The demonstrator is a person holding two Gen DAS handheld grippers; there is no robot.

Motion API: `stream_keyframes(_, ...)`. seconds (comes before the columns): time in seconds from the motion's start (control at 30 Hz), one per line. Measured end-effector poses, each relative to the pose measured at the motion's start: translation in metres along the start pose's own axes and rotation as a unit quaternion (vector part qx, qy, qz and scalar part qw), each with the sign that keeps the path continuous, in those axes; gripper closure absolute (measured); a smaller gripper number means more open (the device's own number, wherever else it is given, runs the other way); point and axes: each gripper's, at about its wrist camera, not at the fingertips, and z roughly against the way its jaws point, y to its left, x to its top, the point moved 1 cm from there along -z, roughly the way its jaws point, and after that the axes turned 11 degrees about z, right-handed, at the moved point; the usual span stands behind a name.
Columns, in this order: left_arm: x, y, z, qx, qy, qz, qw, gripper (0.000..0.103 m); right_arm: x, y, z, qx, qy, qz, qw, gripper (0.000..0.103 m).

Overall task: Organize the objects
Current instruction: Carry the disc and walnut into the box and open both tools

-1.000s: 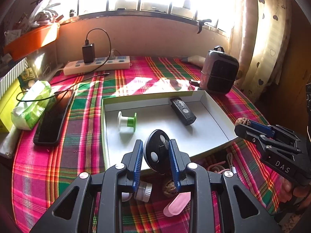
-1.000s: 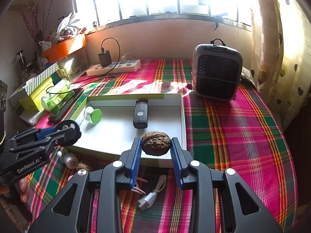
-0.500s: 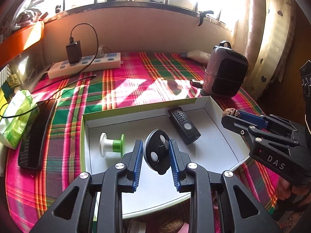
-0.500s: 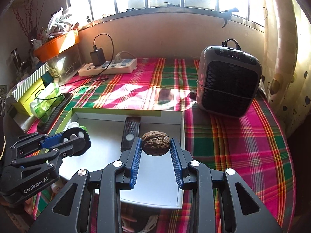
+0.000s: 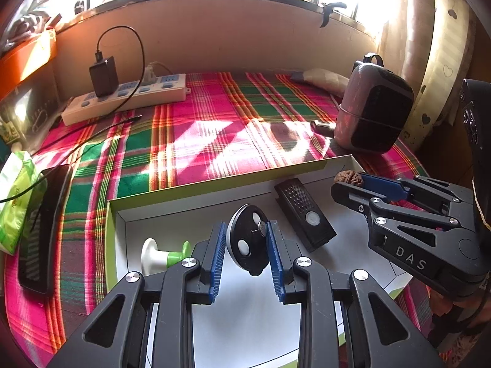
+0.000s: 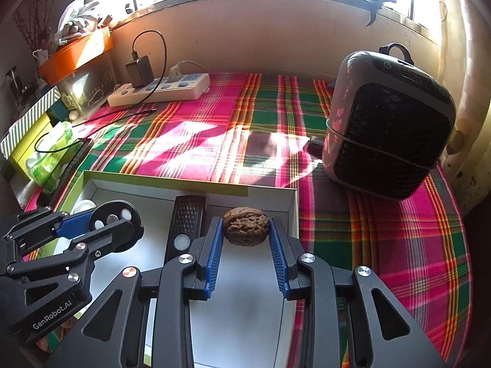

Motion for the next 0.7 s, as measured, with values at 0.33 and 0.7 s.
stream_keyframes(0.33, 0.004, 0.001, -0.016, 0.007, 0.010, -0.002, 0.9999, 0.078, 0.003, 0.000, -0.009, 0.001, 0.006, 0.010, 1.000, 0.071)
stream_keyframes(0.7, 0.005, -0.002, -0.023, 0.012, 0.017, -0.006, 0.9998, 0.078, 0.005, 0.000, -0.014, -0.002, 0.009, 0.011, 1.000, 0.071)
